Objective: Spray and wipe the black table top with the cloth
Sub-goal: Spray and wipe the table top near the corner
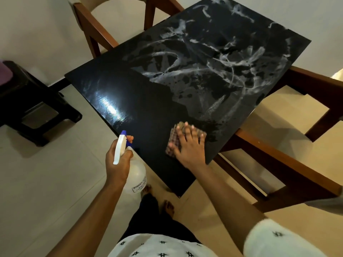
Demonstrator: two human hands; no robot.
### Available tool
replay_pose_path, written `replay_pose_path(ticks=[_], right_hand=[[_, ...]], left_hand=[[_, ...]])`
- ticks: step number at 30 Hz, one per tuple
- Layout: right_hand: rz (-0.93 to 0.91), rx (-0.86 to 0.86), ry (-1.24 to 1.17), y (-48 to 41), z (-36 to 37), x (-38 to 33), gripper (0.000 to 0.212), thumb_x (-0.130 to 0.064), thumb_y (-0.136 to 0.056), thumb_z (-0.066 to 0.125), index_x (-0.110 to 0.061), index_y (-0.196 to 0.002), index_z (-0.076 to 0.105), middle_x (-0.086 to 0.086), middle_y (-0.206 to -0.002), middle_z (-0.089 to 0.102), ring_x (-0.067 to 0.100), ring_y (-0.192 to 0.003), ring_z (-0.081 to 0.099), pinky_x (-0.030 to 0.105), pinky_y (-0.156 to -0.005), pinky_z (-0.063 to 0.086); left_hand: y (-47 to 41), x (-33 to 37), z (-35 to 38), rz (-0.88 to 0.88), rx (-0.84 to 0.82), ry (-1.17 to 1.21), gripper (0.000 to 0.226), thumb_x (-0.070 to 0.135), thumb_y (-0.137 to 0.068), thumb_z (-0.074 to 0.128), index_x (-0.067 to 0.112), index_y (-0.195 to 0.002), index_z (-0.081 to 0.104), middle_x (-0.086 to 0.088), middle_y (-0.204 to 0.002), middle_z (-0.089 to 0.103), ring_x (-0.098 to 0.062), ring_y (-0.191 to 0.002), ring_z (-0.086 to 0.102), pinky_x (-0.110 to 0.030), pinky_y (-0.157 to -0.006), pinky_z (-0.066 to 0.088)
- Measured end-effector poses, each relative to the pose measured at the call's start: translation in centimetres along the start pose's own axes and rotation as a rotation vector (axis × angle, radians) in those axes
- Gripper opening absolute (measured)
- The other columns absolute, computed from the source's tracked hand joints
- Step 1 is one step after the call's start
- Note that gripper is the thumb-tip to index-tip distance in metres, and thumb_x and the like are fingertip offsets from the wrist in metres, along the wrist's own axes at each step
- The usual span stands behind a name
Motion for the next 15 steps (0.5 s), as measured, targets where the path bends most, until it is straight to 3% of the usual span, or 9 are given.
replay_pose_path(ticks=[4, 10, 15], right_hand=[[-0.010, -0.044, 0.027, -4.6, -1.1, 1.1, 0.071, -0.066, -0.094, 0.018, -0.032, -0.154, 0.001, 0.004, -0.162, -0.003, 0.026, -0.148, -0.008, 0.056, -0.115, -0.007], [-0.084, -0.059, 0.019, 5.0, 1.0, 2.1, 0.080, -0.074, -0.087, 0.016, -0.032, -0.152, -0.006, 0.003, -0.162, -0.003, 0.025, -0.147, -0.010, 0.052, -0.116, -0.011], [-0.042, 0.020, -0.034, 8.2, 2.0, 3.2, 0.079, -0.078, -0.087, 0.015, -0.036, -0.152, -0.002, -0.002, -0.161, -0.006, 0.020, -0.147, -0.014, 0.046, -0.116, -0.011]], left_hand=[[0.1, 0.7, -0.5, 0.019, 0.018, 0.005, 0.044, 0.009, -0.088, 0.062, 0.020, -0.129, 0.051, -0.004, -0.118, 0.062, -0.024, -0.100, 0.060, -0.035, -0.083, 0.053], [-0.1, 0.1, -1.6, -0.025, 0.035, -0.004, 0.046, 0.014, -0.088, 0.064, 0.021, -0.131, 0.049, -0.005, -0.121, 0.060, -0.029, -0.103, 0.061, -0.046, -0.088, 0.054], [-0.1, 0.9, -1.1, -0.008, 0.052, 0.023, 0.045, 0.013, -0.087, 0.064, 0.020, -0.129, 0.051, -0.005, -0.119, 0.061, -0.029, -0.101, 0.061, -0.045, -0.085, 0.056]])
Point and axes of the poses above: each hand's wrist, its own y-axis away from the middle knuckle, its own z-axis out of the palm, x = y × z, the point moved 9 cm from there along -y, towards the middle knuckle
